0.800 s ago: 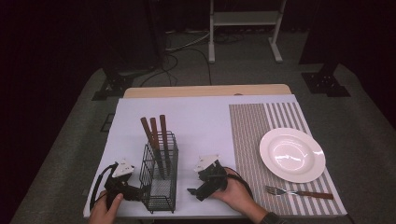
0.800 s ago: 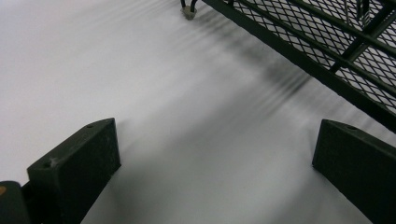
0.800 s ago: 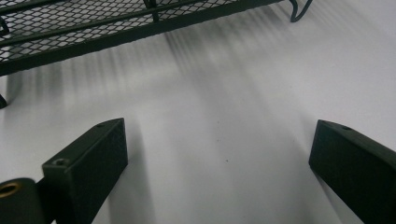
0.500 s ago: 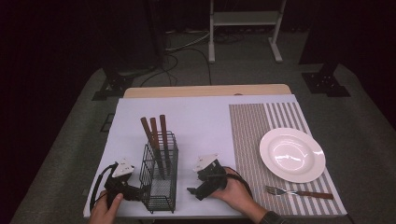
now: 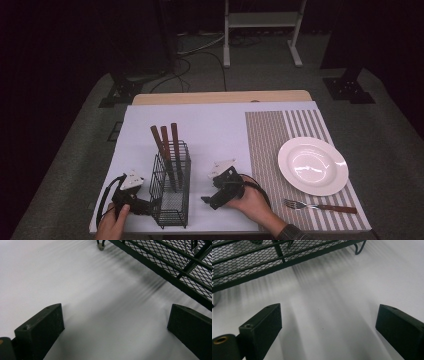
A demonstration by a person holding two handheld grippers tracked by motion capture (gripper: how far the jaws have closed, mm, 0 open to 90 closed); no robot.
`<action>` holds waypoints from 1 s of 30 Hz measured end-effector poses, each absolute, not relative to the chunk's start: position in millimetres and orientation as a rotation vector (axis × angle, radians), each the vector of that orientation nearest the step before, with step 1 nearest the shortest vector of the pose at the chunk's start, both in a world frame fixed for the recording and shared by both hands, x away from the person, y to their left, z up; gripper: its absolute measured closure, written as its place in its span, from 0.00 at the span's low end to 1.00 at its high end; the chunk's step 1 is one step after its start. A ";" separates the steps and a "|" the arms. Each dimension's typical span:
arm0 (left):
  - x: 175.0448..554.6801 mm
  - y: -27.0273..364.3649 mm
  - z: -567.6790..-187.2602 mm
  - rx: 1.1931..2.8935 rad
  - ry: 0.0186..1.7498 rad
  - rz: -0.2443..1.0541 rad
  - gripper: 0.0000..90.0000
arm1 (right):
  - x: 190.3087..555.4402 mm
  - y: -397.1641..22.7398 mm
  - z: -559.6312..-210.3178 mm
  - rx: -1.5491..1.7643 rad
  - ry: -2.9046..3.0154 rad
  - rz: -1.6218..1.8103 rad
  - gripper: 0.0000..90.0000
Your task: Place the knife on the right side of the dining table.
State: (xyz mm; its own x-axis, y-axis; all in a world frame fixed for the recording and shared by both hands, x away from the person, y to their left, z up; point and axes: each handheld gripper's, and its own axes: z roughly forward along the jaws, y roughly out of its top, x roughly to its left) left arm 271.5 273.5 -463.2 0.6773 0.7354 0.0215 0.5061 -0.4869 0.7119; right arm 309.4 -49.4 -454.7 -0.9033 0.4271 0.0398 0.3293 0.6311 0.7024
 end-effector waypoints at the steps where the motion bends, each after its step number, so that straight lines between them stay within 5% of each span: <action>1: 271.5 273.5 -463.2 2.193 0.950 0.425 0.00 | 309.8 -49.3 -454.5 0.636 2.720 1.132 0.06; 30: 271.7 273.4 -463.4 2.190 0.952 0.424 0.00 | 326.3 -64.1 -424.4 0.675 2.652 1.235 0.06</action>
State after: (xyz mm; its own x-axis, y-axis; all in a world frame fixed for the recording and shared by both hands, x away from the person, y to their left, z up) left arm 271.7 273.4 -463.4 0.6762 0.7365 0.0188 0.5071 -0.4837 0.7134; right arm 326.3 -64.1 -424.4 -0.8898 0.4523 0.0615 0.3381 0.5625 0.7545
